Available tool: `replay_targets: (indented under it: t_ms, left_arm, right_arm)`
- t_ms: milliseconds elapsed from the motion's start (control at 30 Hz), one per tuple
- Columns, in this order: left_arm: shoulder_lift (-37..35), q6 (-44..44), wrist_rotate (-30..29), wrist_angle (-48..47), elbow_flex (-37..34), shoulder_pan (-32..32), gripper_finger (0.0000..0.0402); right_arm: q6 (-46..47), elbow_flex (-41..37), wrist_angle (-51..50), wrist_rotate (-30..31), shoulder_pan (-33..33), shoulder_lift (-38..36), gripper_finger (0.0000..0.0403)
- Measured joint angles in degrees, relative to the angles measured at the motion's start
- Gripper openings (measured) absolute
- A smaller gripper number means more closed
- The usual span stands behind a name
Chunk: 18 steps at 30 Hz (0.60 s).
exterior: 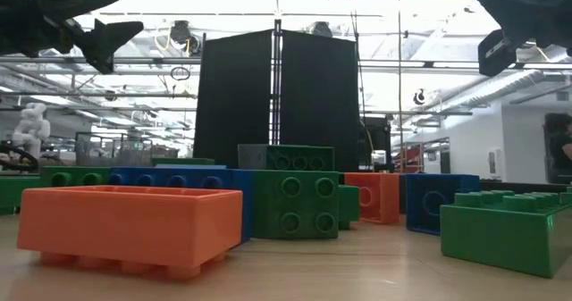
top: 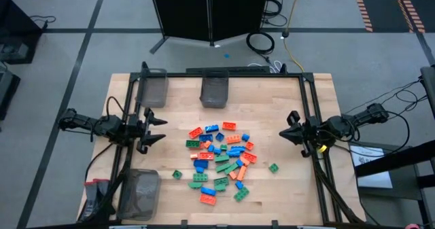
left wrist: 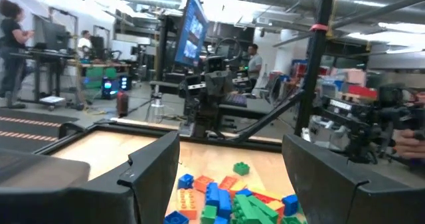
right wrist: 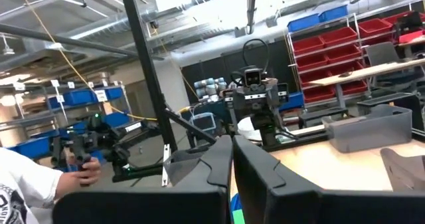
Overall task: Sort blocks
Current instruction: Put the green game piece into the top right black transparent bin
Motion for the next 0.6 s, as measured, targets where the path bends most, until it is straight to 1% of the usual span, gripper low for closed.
replay_targets:
  t_ms: [100,267,367,467,600]
  left_arm:
    - [0.00,-0.02,0.12,0.91,0.00,-0.01,0.0266]
    - [0.00,0.37,-0.50,0.93,0.00,-0.01,0.0266]
    - [-0.02,0.09,-0.10,0.91,0.00,0.01,0.0266]
    - [0.00,0.42,0.37,0.94,0.01,0.02,0.0266]
    - [0.02,0.02,-0.27,0.32,1.52,0.03,0.0266]
  right_arm:
    - [-0.24,0.00,-1.75,0.94,0.01,0.00,0.0013]
    - [-0.74,0.57,-1.85,7.44,0.00,0.23,0.0013]
    - [-3.43,3.48,-2.11,7.82,-0.01,0.70,0.0013]
    - [-7.71,9.47,-4.99,8.38,0.00,3.18,0.0013]
    - [-9.78,21.92,-17.46,13.82,-0.01,10.30,0.0013]
